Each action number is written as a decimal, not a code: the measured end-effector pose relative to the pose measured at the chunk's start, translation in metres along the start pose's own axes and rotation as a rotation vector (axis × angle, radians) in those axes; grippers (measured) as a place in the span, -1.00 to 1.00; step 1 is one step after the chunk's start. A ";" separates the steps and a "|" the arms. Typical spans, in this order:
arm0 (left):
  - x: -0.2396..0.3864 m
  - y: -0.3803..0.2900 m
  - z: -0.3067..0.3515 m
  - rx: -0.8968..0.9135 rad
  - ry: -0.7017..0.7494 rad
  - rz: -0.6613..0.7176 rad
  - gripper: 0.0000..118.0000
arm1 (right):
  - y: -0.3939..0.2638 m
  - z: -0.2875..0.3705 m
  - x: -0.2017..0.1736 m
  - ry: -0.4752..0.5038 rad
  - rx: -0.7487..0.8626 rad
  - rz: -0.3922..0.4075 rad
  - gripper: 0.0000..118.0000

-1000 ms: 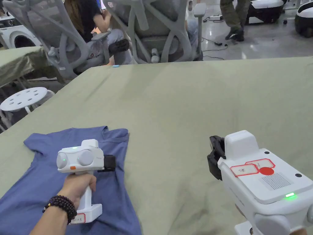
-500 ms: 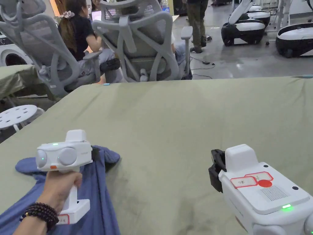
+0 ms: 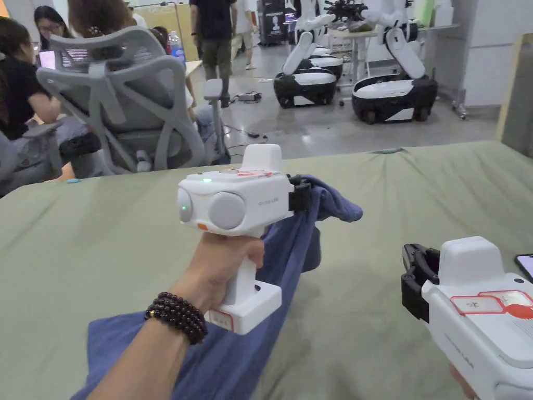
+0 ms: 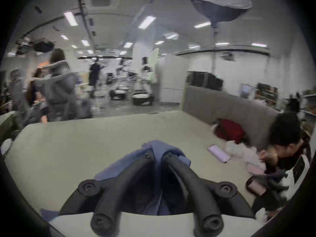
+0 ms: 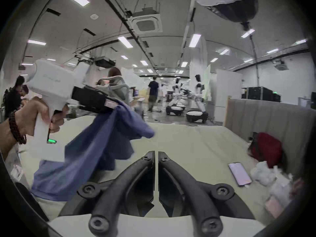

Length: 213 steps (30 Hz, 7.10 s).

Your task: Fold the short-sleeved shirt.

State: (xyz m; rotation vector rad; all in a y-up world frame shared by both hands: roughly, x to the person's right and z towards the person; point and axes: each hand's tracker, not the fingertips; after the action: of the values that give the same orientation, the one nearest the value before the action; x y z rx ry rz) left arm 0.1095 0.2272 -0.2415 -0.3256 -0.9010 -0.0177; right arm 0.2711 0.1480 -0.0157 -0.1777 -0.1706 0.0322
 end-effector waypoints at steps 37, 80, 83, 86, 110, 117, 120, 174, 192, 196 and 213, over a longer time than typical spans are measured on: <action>-0.053 -0.113 0.102 -0.026 0.472 0.028 -1.00 | -0.019 -0.004 0.006 0.016 -0.080 -0.003 -0.92; -0.165 -0.129 -0.016 -0.351 0.527 0.119 -0.98 | -0.067 -0.070 0.125 -0.186 -0.420 -0.145 0.96; -0.162 -0.128 -0.016 -0.347 0.522 0.133 -0.98 | -0.084 -0.084 0.130 -0.183 -0.556 -0.099 0.92; -0.160 -0.129 -0.015 -0.351 0.513 0.124 -0.98 | -0.101 -0.100 0.134 -0.195 -0.639 -0.035 0.80; -0.157 -0.033 0.035 -0.052 0.512 0.115 -0.98 | 0.053 -0.101 0.134 -0.052 -0.095 -0.059 -0.87; -0.153 0.081 0.057 0.131 0.537 0.123 -0.98 | 0.209 -0.133 0.122 -0.061 0.110 0.029 -0.87; -0.151 0.125 0.056 0.156 0.605 0.023 -0.98 | 0.267 -0.150 0.119 -0.100 0.170 0.042 -0.87; -0.092 -0.200 0.134 -0.287 0.546 0.186 -0.98 | -0.067 -0.011 0.086 -0.086 -0.395 0.018 -0.87; -0.103 -0.201 0.180 -0.207 0.577 0.294 0.85 | -0.070 0.009 0.082 -0.099 -0.406 -0.032 0.65; -0.090 -0.184 0.206 -0.149 0.634 0.262 -0.95 | -0.055 0.026 0.066 -0.050 -0.360 -0.024 -0.75; -0.159 -0.239 0.145 -0.404 0.709 0.362 0.35 | -0.050 0.015 0.043 0.028 -0.357 0.017 -0.99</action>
State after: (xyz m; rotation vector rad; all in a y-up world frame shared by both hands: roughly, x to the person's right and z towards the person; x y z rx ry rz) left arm -0.1370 0.0222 -0.2162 -0.7968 -0.1183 0.0189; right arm 0.3114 0.1034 0.0149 -0.5354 -0.1461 0.0164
